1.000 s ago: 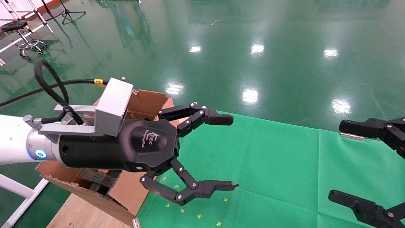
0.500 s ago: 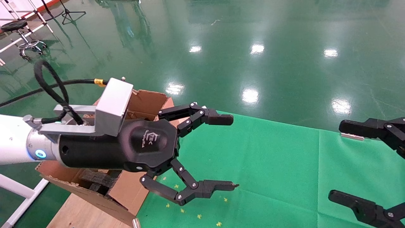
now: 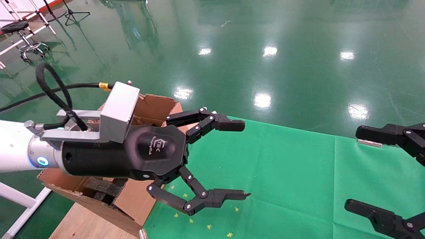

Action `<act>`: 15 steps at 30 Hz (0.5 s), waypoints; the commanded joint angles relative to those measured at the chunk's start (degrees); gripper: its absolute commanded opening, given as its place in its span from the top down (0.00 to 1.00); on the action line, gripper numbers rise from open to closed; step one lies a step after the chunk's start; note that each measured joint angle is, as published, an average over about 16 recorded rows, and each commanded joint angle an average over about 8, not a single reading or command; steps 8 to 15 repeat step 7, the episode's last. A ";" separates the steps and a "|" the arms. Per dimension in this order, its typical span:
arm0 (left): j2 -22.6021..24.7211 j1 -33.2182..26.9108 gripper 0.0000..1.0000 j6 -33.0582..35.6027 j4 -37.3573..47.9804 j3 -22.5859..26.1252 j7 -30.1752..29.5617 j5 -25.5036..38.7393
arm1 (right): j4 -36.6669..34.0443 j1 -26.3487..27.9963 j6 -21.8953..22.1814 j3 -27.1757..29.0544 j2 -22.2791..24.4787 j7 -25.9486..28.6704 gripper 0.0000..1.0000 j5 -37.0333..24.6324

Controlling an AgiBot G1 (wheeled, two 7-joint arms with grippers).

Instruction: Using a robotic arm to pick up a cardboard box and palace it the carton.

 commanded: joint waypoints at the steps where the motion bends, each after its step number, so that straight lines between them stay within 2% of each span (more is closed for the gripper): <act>1: 0.00 0.00 0.00 0.00 0.00 0.00 0.00 0.00 | 0.00 0.00 0.00 0.00 0.00 0.00 0.00 0.00; 15: 0.00 0.00 0.00 0.00 0.00 0.00 0.00 0.00 | 0.00 0.00 0.00 0.00 0.00 0.00 0.00 0.00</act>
